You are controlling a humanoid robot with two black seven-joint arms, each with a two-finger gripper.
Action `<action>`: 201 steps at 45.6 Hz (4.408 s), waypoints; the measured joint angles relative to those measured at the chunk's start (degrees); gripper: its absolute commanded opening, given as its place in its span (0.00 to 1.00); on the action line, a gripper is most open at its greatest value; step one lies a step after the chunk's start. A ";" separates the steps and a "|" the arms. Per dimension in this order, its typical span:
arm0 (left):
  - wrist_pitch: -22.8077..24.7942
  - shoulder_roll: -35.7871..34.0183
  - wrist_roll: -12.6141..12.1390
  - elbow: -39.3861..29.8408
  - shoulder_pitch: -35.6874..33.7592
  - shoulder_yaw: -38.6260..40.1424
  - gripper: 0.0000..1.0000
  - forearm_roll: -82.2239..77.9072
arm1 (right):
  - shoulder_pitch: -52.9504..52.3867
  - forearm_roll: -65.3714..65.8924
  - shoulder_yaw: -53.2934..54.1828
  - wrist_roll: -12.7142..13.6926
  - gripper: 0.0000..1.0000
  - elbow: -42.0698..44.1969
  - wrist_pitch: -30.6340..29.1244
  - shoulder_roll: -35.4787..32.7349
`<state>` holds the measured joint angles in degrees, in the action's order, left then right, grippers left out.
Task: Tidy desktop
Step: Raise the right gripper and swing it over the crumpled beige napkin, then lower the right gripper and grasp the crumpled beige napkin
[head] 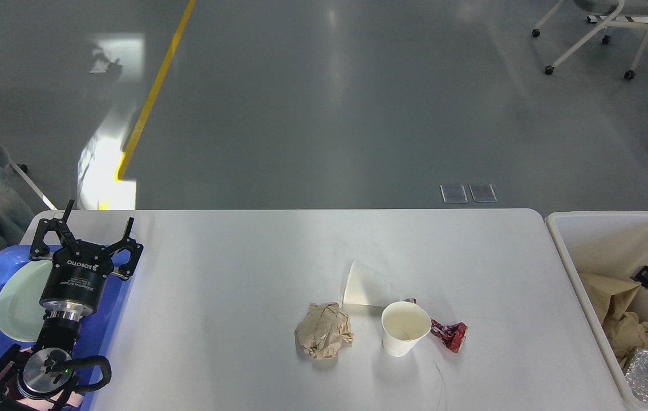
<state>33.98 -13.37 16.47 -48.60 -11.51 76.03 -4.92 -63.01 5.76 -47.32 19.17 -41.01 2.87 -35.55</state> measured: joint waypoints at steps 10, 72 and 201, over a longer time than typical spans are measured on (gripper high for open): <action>0.00 0.01 -0.03 0.00 0.00 0.00 0.97 0.01 | -18.15 5.58 -5.68 0.12 1.00 -8.61 -16.06 -2.50; 0.02 0.00 -0.04 0.00 0.00 0.00 0.97 0.00 | -88.51 -14.90 -25.45 0.62 1.00 -54.53 -51.42 16.14; 0.02 -0.01 -0.03 0.00 0.00 0.00 0.97 0.01 | -8.62 14.62 14.01 0.08 0.97 -10.74 -9.90 46.98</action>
<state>34.00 -13.38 16.44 -48.60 -11.51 76.03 -4.91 -71.63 20.38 -33.31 19.25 -51.75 -7.03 11.42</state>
